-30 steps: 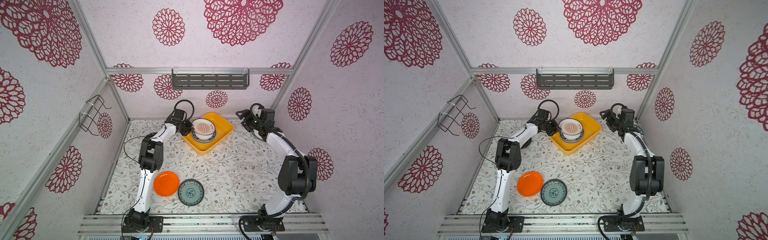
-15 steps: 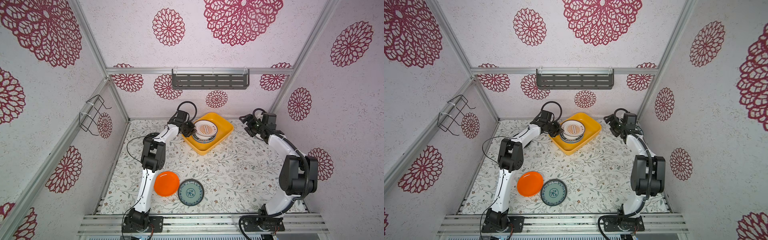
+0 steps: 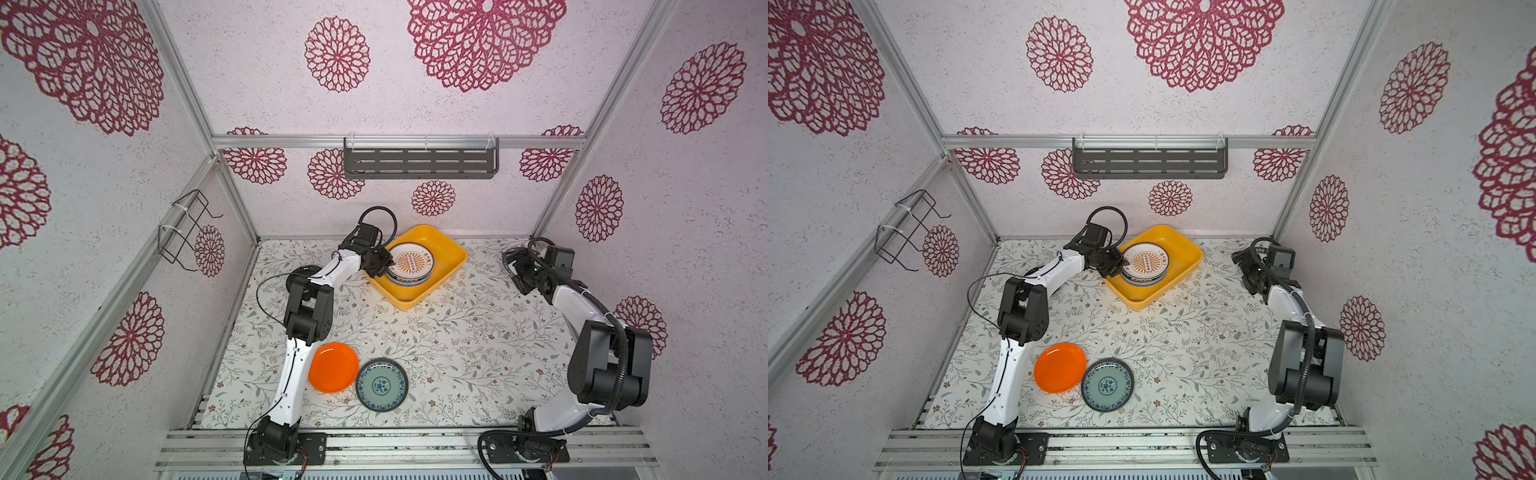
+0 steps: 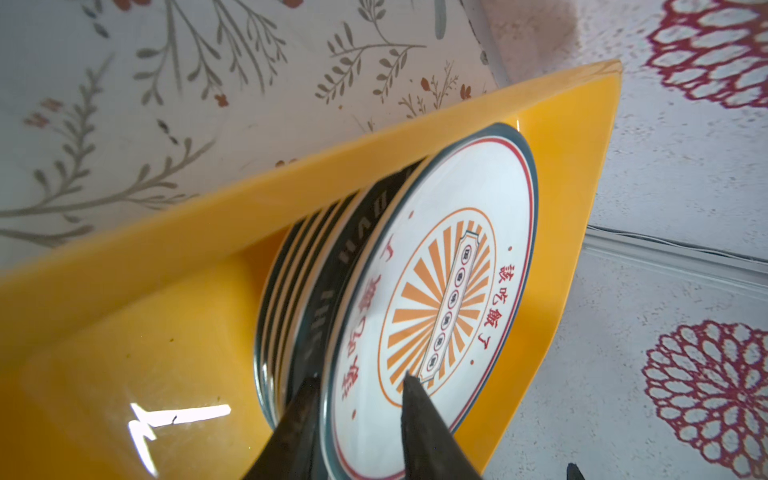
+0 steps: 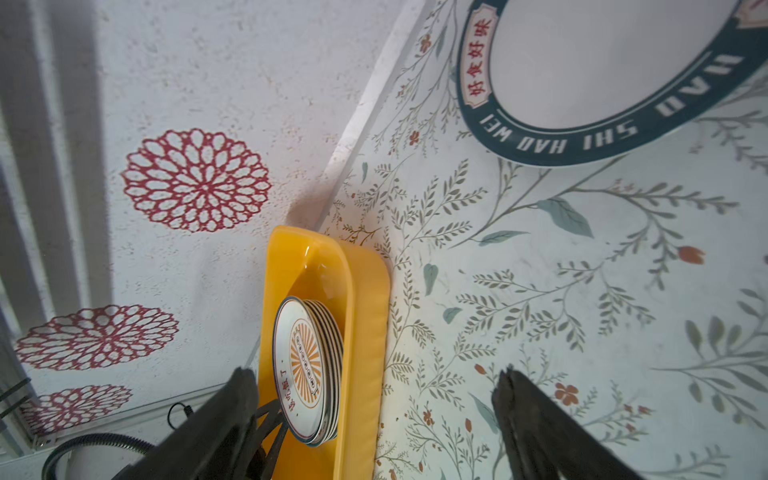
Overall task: Place the plates into the plastic bin on the countertop
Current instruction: 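Grasp the leaning green-rimmed plate with right gripper while left gripper opens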
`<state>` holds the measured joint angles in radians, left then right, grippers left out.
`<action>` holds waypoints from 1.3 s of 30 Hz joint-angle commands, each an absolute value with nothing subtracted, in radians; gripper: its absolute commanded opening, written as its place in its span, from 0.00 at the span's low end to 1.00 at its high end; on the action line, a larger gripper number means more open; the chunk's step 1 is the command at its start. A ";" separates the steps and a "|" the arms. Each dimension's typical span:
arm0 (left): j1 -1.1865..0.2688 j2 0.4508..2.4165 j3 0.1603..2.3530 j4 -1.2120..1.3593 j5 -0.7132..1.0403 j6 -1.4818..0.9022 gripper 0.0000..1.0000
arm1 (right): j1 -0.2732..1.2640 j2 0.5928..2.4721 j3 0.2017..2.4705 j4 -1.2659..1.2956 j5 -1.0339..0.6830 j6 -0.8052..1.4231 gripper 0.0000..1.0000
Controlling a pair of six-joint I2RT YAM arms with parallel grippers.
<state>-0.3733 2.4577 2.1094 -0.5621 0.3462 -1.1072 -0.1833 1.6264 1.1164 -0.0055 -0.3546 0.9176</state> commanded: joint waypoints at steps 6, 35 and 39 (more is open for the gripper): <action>-0.399 2.372 2.105 -0.623 0.252 -1.057 0.59 | -0.243 1.580 1.058 0.067 -0.324 0.928 0.93; -0.355 2.049 1.901 -0.288 0.140 -0.750 0.97 | -0.314 1.865 1.054 0.242 -0.154 1.087 0.82; -0.328 2.047 1.897 -0.286 0.165 -0.755 0.97 | -0.314 1.940 1.080 0.302 -0.173 1.122 0.75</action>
<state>-0.3489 2.1002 1.8996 -0.3298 0.1452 -0.7746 -0.3099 1.9060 1.0458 0.2440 -0.1879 1.0763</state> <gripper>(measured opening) 0.971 0.754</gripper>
